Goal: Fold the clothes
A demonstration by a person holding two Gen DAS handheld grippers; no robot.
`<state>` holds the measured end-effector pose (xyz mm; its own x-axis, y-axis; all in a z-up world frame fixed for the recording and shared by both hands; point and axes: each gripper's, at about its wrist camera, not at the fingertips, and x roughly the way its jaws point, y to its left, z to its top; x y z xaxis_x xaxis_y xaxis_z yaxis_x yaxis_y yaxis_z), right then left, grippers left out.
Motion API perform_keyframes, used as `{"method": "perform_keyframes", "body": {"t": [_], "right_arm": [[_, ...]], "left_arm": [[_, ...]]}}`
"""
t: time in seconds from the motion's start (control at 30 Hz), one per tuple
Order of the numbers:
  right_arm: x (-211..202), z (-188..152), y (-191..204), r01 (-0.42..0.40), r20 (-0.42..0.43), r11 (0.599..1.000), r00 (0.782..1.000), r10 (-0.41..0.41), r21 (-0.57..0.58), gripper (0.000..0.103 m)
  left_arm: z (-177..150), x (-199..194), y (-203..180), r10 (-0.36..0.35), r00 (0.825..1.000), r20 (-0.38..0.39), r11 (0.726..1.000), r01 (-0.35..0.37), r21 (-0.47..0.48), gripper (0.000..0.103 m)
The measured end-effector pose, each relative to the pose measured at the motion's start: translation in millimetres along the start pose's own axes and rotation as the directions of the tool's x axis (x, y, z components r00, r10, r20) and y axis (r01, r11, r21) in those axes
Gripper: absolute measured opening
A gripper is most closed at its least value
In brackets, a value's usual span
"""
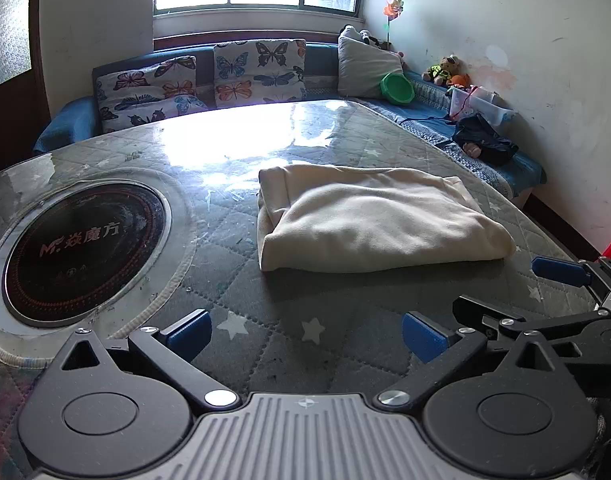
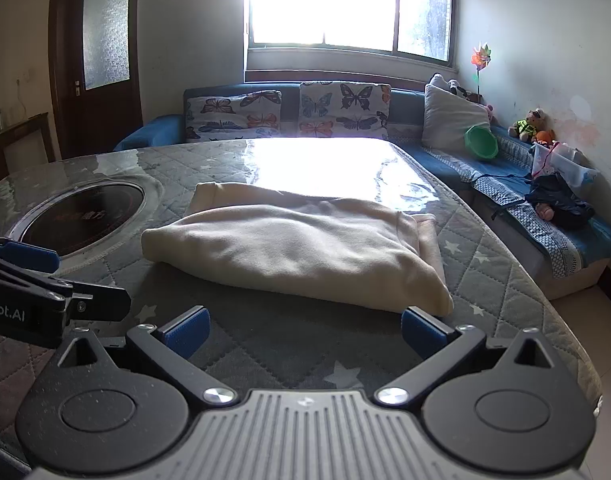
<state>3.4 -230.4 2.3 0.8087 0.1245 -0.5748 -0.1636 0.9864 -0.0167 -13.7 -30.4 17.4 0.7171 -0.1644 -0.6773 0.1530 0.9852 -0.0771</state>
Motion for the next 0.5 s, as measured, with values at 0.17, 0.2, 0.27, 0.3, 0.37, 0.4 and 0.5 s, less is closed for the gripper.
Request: {"method": "perform_keyframes", "body": {"t": [0.17, 0.2, 0.27, 0.3, 0.37, 0.4, 0.5], "right_arm": [[-1.7, -1.5, 1.2, 0.003, 0.001, 1.000, 1.000, -0.003, 0.002, 0.103], [-2.2, -1.7, 1.1, 0.002, 0.001, 1.000, 1.000, -0.002, 0.002, 0.103], [-3.2, -2.3, 1.4, 0.004, 0.002, 1.000, 1.000, -0.004, 0.002, 0.103], [-3.4, -2.9, 1.7, 0.006, 0.001, 1.000, 1.000, -0.006, 0.002, 0.103], [-3.7, -4.3, 1.7, 0.008, -0.001, 1.000, 1.000, -0.008, 0.005, 0.103], [-3.9, -4.9, 1.6, 0.009, -0.002, 1.000, 1.000, -0.009, 0.006, 0.103], [-4.3, -6.3, 1.3, 0.013, -0.006, 1.000, 1.000, -0.013, 0.010, 0.103]], "left_arm": [[-1.4, -2.3, -1.1, 0.007, 1.000, 0.001, 1.000, -0.007, 0.004, 0.103], [-1.6, -2.7, -1.3, 0.009, 1.000, 0.002, 1.000, -0.009, 0.005, 0.103], [-2.3, -3.1, -1.6, 0.011, 1.000, 0.001, 1.000, -0.011, 0.005, 0.103], [-2.8, -3.1, -1.7, 0.012, 1.000, 0.000, 1.000, -0.012, 0.004, 0.103], [-4.2, -2.7, -1.8, 0.014, 1.000, -0.004, 1.000, -0.014, 0.003, 0.103], [-5.0, -2.4, -1.9, 0.015, 1.000, -0.007, 1.000, -0.015, 0.002, 0.103], [-7.7, -1.7, -2.0, 0.018, 1.000, -0.015, 1.000, -0.018, 0.000, 0.103]]}}
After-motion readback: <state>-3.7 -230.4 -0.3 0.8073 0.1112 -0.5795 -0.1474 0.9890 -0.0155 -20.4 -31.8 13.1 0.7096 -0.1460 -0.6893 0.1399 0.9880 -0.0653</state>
